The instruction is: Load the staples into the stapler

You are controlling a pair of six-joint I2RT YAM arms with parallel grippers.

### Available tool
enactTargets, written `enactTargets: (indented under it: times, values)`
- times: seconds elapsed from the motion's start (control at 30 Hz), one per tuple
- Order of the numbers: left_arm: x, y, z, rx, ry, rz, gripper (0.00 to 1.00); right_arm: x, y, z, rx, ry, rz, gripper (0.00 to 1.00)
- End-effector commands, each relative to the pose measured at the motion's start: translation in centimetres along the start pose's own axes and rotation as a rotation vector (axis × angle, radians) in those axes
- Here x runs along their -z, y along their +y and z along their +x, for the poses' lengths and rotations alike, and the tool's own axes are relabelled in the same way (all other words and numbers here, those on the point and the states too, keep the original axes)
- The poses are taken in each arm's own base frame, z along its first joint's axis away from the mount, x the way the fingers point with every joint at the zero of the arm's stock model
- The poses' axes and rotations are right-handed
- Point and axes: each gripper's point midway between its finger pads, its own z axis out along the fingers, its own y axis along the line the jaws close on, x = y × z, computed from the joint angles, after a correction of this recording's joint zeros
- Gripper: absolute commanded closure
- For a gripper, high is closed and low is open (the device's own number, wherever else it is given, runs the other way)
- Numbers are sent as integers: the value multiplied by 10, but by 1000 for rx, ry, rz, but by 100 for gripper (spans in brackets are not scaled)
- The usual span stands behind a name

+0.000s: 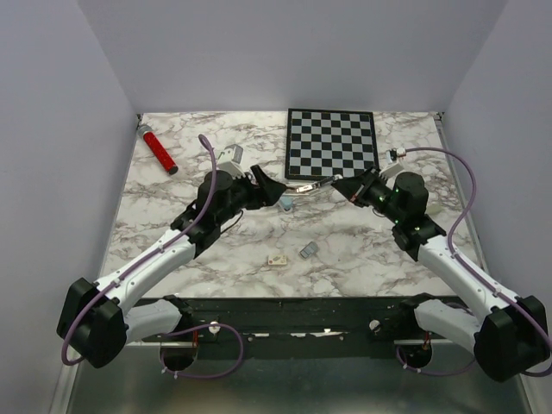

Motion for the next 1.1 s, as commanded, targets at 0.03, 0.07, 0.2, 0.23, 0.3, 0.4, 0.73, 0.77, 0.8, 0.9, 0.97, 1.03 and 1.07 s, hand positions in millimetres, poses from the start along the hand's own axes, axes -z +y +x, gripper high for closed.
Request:
enactTargets:
  times: [0.03,0.07,0.2,0.23,0.3,0.4,0.73,0.77,0.8,0.9,0.97,1.03,1.07]
  values:
    - [3,-22,-24,-76,-34,85,17,-3,18,-24,66,-33,-39,99]
    - [4,-26,-25,-81,-33,102,17,-5,15,-22,68,-23,-28,99]
    - [7,-38,-32,-100,-43,145,15,-8,9,-19,91,9,9,99]
    - [7,-42,-35,-106,-47,156,14,-8,9,-20,99,10,12,99]
    - [9,-47,-37,-124,-48,173,13,-10,5,-17,99,31,26,99]
    - [11,-54,-43,-154,-53,192,11,-11,3,-14,103,44,34,99]
    - [3,-82,-46,-567,15,340,10,-11,10,-4,77,83,3,99]
    - [1,-81,-38,-640,44,358,10,-10,12,-2,76,85,-3,99]
    - [-1,-84,-35,-681,52,374,10,-10,13,0,73,91,-10,99]
    - [-8,-90,-21,-821,78,438,10,-10,17,3,56,98,-24,99]
    - [-13,-88,-10,-870,121,458,11,-9,19,5,53,100,-27,99]
    - [-19,-90,-2,-925,141,485,11,-8,21,5,53,100,-35,99]
    - [-21,-89,2,-939,156,488,12,-7,23,6,52,102,-39,99]
